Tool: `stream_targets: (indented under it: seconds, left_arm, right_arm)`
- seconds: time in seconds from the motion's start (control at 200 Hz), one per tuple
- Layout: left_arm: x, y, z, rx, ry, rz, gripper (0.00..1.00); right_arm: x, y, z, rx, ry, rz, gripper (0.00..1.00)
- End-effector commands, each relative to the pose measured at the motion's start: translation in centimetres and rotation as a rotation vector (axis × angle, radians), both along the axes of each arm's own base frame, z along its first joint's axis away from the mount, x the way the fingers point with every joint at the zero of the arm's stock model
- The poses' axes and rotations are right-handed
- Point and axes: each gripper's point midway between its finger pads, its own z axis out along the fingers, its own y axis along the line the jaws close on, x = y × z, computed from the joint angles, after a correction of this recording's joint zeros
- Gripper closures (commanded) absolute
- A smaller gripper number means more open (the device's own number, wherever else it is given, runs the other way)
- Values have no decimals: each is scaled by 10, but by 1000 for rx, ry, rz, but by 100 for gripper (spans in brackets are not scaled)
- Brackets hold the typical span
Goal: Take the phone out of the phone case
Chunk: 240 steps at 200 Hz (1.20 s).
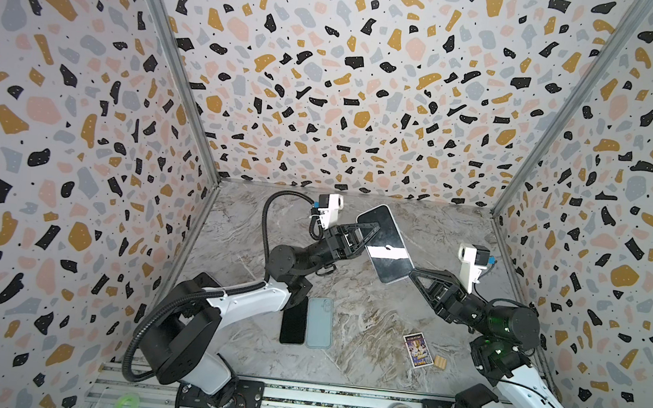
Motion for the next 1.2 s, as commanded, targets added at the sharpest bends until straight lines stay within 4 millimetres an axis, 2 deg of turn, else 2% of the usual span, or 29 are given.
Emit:
stream_targets:
  seconds: [0.0,0.33,0.596,0.856,1.196]
  left_arm:
    - [-20,14,40,-147,-97,-68,100]
    - [-32,15,74,-245,-131,-154,100]
    - [-37,19,97,-296,-162,-199,100]
    - [-44,19,112,-308,-197,-232,100]
    - [-53,22,119,-317,-235,-259,100]
  right_arm:
    - [-25,-8,36,50,-175,13,89]
    - [-43,-2,58,21,-351,81,88]
    - [-42,5,80,5,-443,124,88]
    - [-17,14,93,-15,-422,121,89]
    - [22,13,76,-25,-298,71,89]
